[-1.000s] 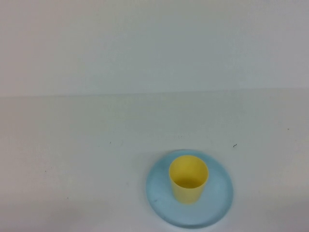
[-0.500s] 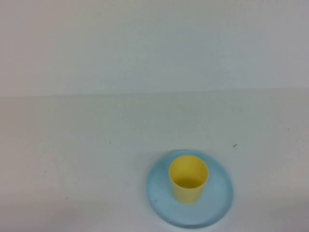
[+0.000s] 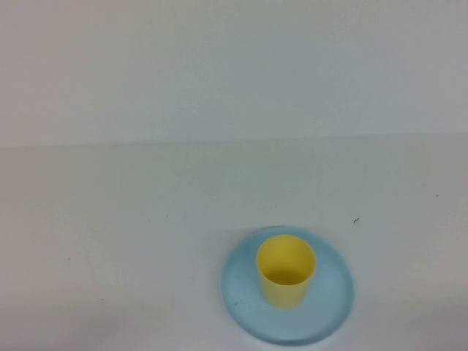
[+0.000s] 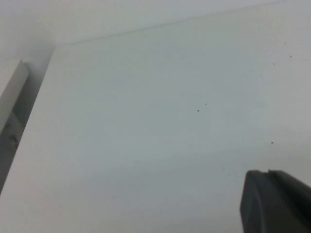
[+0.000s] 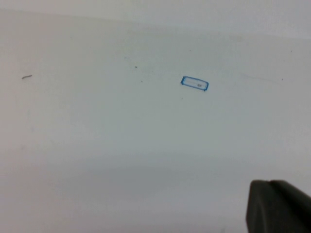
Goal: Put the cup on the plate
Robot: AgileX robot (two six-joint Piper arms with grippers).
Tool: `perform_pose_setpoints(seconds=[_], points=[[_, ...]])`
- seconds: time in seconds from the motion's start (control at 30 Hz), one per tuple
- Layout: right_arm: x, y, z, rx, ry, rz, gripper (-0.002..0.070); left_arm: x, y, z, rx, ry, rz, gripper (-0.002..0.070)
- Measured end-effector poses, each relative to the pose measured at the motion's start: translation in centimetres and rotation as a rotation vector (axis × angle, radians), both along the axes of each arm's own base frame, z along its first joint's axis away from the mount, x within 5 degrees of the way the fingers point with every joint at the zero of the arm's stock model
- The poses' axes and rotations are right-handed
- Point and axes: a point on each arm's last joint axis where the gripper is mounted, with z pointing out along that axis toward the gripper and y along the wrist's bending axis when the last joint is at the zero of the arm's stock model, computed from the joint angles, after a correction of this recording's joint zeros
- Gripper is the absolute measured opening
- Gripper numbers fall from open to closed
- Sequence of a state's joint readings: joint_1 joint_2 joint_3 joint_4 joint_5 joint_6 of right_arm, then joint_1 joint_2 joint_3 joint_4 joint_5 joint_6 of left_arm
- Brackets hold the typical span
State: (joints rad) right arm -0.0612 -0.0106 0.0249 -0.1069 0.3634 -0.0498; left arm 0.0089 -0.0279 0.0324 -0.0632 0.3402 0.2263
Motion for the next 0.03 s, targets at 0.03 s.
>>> perform_pose_setpoints(seconds=[0.03], points=[[0.00,0.00,0.00,0.000,0.000,0.000,0.0002,0.00,0.00,0.00,0.000,0.000,0.000,0.0001]])
